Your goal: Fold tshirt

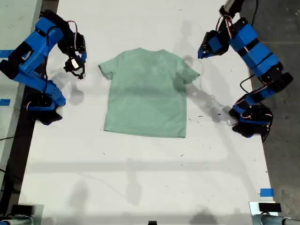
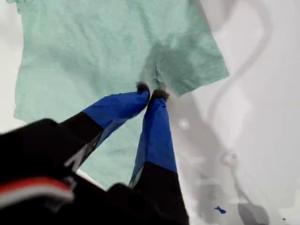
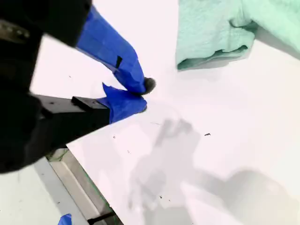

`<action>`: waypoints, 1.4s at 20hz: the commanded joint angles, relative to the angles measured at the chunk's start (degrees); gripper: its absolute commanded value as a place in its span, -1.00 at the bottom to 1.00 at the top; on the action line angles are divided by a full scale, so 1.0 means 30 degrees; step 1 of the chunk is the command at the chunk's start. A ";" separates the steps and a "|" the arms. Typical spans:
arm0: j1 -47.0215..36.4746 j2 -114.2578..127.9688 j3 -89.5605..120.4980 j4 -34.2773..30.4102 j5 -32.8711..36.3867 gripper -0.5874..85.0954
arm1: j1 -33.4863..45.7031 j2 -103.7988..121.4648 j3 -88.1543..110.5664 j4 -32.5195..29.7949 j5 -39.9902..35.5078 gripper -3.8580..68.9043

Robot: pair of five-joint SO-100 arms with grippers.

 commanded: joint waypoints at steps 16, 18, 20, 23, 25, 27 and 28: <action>0.0439 -0.0586 -0.1113 -0.0615 0.0146 -0.99 | 0.2080 -0.2051 0.8408 -0.8525 -0.3223 -0.17; 0.0439 -0.0674 -0.1113 -0.0645 0.0146 -0.99 | 0.2227 -0.3047 0.8789 -0.9492 -0.3574 -0.17; 0.0439 -0.0674 -0.1113 -0.0645 0.0146 -0.99 | 0.2227 -0.4131 0.8877 -1.0283 -0.3809 -0.17; 0.0439 -0.0703 -0.1084 -0.0645 0.0146 -0.99 | 0.2256 -0.5918 0.8525 -1.1045 -0.4102 -0.18; 0.0439 -0.0703 -0.1025 -0.0645 0.0146 -0.99 | 0.2314 -0.7178 0.7969 -1.1250 -0.4336 -0.58; 0.0469 -0.0732 -0.0996 -0.0645 0.0146 -0.99 | 0.2373 -0.7881 0.7207 -1.0752 -0.4687 -0.92; 0.0469 -0.0762 -0.0996 -0.0645 0.0146 -0.99 | 0.2373 -0.7939 0.7119 -1.0723 -0.4775 -0.93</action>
